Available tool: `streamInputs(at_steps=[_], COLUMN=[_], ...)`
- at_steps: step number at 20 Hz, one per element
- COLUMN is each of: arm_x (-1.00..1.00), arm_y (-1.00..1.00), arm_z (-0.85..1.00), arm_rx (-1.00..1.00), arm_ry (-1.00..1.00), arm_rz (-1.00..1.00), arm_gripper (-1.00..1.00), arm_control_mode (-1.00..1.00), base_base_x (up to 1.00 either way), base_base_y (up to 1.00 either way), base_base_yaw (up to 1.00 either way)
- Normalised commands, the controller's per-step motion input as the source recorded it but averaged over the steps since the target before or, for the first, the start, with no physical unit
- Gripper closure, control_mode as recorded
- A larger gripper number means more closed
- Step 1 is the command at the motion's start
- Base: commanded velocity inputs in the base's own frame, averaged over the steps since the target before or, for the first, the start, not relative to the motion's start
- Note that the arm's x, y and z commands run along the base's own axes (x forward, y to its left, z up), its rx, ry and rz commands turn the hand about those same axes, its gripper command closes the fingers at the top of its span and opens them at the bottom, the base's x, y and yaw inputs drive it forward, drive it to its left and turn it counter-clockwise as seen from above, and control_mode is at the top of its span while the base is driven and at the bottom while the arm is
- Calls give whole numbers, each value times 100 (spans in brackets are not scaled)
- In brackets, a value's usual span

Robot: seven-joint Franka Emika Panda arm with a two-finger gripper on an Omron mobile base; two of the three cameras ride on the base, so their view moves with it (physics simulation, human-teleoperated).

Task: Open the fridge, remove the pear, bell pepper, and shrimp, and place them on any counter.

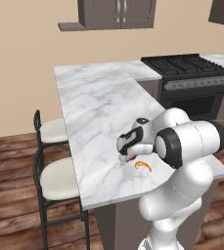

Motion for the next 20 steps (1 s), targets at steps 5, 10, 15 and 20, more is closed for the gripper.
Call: streamInputs(at_steps=[5,10,15,20], arm_x=[-20,-14,-14,-36], arm_y=[0,0,0,-2], arm_z=[70,100,100,100], arm_rx=[2,1,0,1], arm_ry=[-5,5,8,6], arm_rz=[0,0,0,-2], arm_gripper=[-100,-100,-100,-100], arm_control_mode=[-100,-100,-100,-100], base_base_x=[0,0,0,0], base_base_y=[0,0,0,0], base_base_yaw=[0,0,0,0])
